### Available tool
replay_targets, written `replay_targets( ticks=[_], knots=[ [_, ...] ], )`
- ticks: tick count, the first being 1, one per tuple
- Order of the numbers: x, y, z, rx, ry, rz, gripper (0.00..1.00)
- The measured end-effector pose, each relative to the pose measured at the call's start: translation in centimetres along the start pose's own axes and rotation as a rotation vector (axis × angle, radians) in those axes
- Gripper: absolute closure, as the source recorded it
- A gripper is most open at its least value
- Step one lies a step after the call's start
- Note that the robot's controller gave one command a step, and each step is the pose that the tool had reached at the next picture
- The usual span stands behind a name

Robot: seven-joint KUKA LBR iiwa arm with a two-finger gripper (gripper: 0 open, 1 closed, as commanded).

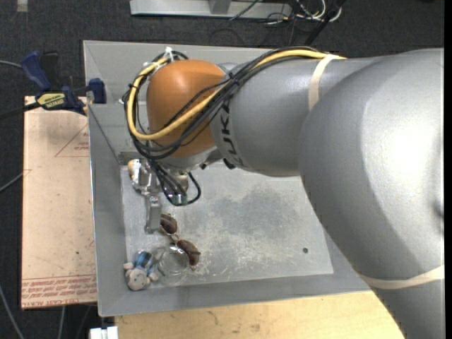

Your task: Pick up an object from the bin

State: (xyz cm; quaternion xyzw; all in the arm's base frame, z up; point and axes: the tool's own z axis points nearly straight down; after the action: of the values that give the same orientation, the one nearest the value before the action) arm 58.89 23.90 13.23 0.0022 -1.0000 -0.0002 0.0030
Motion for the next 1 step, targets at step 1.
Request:
replay_targets(
  ticks=[1],
  knots=[
    [-0.17,-0.11,-0.51,-0.002,-0.006,0.004,0.00]
  ],
)
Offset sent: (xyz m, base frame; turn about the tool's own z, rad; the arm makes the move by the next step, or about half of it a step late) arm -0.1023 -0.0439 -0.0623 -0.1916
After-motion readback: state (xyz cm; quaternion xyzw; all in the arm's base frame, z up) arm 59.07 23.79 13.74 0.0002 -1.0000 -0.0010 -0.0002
